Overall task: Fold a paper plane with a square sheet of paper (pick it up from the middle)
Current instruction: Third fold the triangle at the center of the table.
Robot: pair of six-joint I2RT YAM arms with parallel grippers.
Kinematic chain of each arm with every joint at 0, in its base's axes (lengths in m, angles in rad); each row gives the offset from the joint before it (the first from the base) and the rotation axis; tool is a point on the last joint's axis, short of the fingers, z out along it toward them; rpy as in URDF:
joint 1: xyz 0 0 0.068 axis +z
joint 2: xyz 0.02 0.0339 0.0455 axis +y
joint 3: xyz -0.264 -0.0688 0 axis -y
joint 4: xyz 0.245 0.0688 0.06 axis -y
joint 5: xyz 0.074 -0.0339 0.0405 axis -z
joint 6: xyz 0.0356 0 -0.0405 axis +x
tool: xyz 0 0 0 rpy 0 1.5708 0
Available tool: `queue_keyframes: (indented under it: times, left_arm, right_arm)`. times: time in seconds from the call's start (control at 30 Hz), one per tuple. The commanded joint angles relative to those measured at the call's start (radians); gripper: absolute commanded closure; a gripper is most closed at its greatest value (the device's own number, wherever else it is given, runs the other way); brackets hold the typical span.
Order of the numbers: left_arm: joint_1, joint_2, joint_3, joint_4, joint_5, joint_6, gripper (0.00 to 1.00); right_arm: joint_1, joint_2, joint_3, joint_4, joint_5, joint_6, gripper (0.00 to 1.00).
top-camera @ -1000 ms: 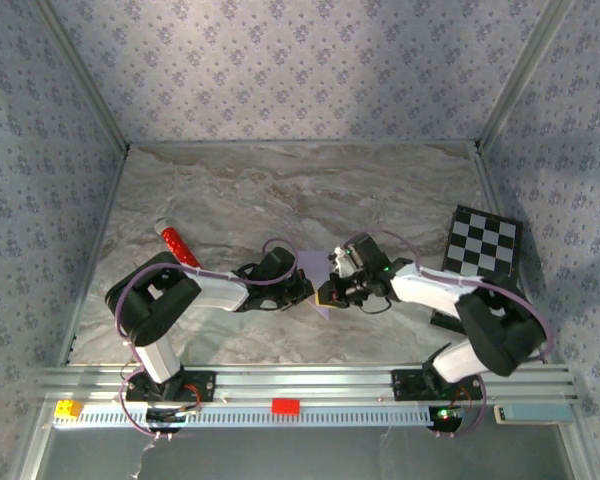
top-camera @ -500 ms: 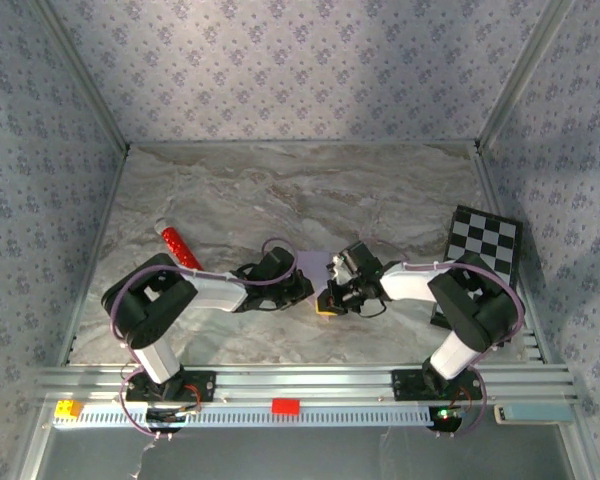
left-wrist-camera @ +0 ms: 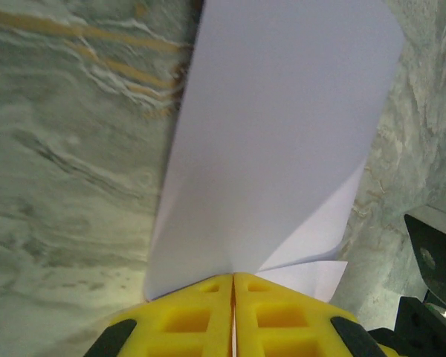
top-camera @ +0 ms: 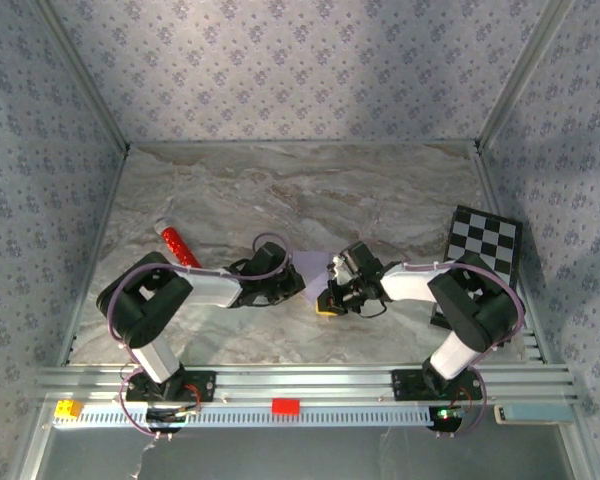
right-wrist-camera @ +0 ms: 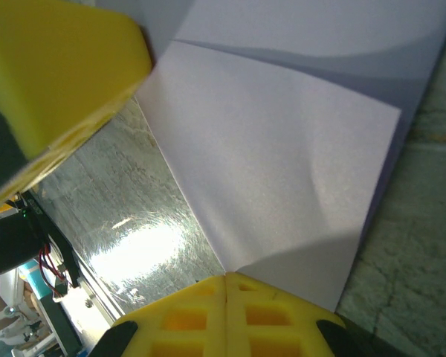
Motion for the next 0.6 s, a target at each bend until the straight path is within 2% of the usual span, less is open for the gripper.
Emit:
queue_keyframes:
  times: [0.0, 0.3, 0.57]
  left_arm:
    - [0.046, -0.004, -0.02, -0.042, -0.028, 0.039, 0.91]
    - [0.126, -0.034, -0.014, -0.091, 0.002, 0.078, 0.92]
    - [0.121, -0.149, 0.037, -0.18, 0.005, 0.125, 0.9]
  right_arm:
    - [-0.003, 0.031, -0.04, -0.093, 0.068, -0.005, 1.0]
    - [-0.005, 0.034, -0.033, -0.097, 0.062, -0.018, 1.0]
    - [-0.007, 0.034, -0.014, -0.114, 0.055, -0.032, 1.0]
